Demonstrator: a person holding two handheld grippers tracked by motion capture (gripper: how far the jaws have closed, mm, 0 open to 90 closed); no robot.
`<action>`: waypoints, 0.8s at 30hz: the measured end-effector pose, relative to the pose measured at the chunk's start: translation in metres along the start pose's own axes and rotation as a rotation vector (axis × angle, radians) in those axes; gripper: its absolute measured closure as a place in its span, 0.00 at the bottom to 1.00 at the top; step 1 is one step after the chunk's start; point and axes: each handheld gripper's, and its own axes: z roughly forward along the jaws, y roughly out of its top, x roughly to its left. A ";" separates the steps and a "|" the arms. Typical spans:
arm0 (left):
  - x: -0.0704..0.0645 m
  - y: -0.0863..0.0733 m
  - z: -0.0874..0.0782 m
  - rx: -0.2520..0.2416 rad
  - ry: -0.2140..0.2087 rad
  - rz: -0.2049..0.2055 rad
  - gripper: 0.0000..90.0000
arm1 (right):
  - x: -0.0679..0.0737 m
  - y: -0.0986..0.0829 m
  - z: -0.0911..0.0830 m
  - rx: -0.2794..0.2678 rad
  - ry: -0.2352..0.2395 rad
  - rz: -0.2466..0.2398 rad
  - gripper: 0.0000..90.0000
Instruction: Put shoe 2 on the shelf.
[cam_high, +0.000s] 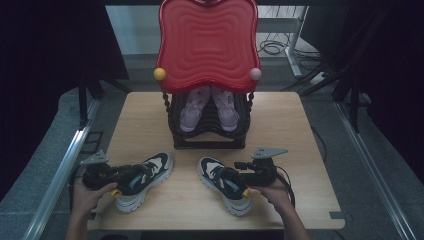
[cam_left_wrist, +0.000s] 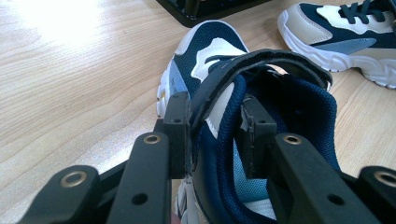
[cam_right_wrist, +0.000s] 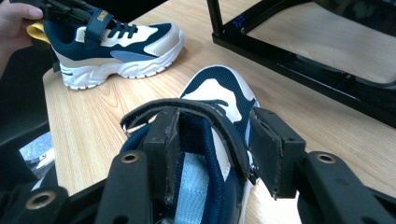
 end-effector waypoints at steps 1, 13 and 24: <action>0.000 0.000 0.000 0.000 0.000 -0.001 0.76 | 0.000 0.000 0.000 0.003 0.005 -0.001 0.61; 0.000 0.000 0.000 -0.001 -0.003 -0.010 0.76 | -0.005 -0.003 0.008 0.064 0.009 -0.003 0.65; 0.001 0.000 0.000 -0.002 -0.005 -0.018 0.76 | -0.010 -0.002 0.013 0.084 0.021 0.009 0.74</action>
